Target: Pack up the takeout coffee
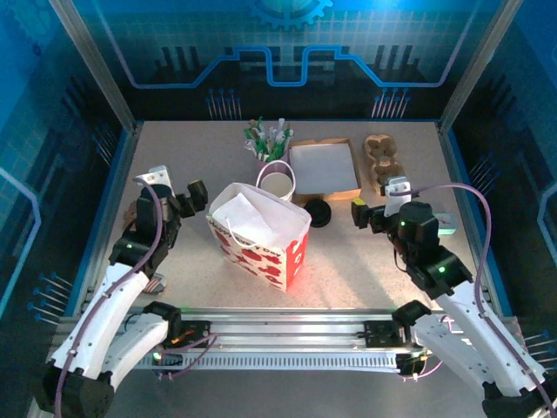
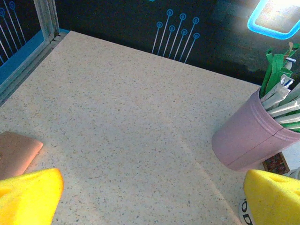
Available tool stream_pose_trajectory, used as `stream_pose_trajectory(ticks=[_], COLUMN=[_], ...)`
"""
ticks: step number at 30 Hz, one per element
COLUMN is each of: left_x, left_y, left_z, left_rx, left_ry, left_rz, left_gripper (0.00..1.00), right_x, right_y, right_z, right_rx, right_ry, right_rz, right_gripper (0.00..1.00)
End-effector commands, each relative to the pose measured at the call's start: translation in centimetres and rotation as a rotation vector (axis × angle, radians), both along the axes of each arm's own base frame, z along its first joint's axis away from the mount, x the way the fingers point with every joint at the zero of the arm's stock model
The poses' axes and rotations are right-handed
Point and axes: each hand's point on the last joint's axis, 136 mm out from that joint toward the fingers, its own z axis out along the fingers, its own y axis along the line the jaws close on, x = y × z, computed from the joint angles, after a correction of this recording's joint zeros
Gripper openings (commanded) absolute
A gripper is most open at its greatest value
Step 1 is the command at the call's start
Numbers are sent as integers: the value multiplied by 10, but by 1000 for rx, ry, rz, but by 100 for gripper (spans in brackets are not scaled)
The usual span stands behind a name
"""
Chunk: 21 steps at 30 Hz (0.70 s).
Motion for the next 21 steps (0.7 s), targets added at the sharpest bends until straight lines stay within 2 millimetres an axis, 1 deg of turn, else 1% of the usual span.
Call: stream_pose_trajectory(ticks=[1, 5, 6, 8, 11, 15, 18, 20, 21], left_x=[2, 2, 3, 4, 5, 5, 5, 7, 7], left_y=[7, 9, 9, 9, 11, 14, 15, 14, 14], left_z=[5, -7, -10, -17, -23, -35, -46, -50, -52], left_rx=[10, 27, 28, 37, 68, 86, 95, 98, 98], left_ry=[-49, -30, -24, -8, -1, 3, 30, 40, 42], left_rz=[31, 37, 37, 38, 40, 49, 54, 52, 50], left_gripper=[99, 99, 99, 99, 99, 99, 99, 99, 99], right_x=[6, 12, 14, 17, 24, 32, 38, 43, 45], right_y=[-18, -29, -32, -32, -37, -38, -46, -50, -55], right_z=[13, 0, -6, -15, -29, -36, -45, -49, -50], right_rx=[37, 9, 6, 23, 20, -27, -44, -60, -66], right_ry=[-69, -75, -77, -78, -38, -40, -41, -33, -27], right_rz=[-107, -159, -178, -177, -207, -210, -249, -264, -289], right_gripper=[100, 100, 100, 100, 100, 100, 100, 100, 100])
